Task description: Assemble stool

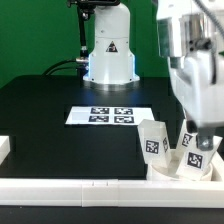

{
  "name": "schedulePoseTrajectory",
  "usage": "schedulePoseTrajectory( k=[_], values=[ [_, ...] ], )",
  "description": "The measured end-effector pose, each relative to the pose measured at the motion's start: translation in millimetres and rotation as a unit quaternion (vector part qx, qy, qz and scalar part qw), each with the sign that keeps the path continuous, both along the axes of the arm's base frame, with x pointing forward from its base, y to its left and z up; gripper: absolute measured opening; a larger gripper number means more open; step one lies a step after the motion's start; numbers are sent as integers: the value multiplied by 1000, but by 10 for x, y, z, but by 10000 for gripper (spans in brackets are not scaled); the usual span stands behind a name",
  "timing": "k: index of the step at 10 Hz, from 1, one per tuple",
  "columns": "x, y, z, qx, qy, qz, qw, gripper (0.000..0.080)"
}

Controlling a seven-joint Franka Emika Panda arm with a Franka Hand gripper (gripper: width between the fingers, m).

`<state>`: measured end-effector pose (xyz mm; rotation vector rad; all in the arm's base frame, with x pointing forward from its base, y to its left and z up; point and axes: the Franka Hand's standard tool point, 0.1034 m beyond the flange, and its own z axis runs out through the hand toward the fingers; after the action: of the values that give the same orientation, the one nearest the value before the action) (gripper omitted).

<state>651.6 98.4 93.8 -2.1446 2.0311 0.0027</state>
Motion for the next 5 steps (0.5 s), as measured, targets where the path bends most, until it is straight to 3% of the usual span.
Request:
schedulePoseTrajectory(
  k=[1, 5],
  values=[
    [5, 26, 61, -2, -3, 73, 997, 644],
    [16, -2, 56, -26, -23, 210, 977, 648]
  ],
)
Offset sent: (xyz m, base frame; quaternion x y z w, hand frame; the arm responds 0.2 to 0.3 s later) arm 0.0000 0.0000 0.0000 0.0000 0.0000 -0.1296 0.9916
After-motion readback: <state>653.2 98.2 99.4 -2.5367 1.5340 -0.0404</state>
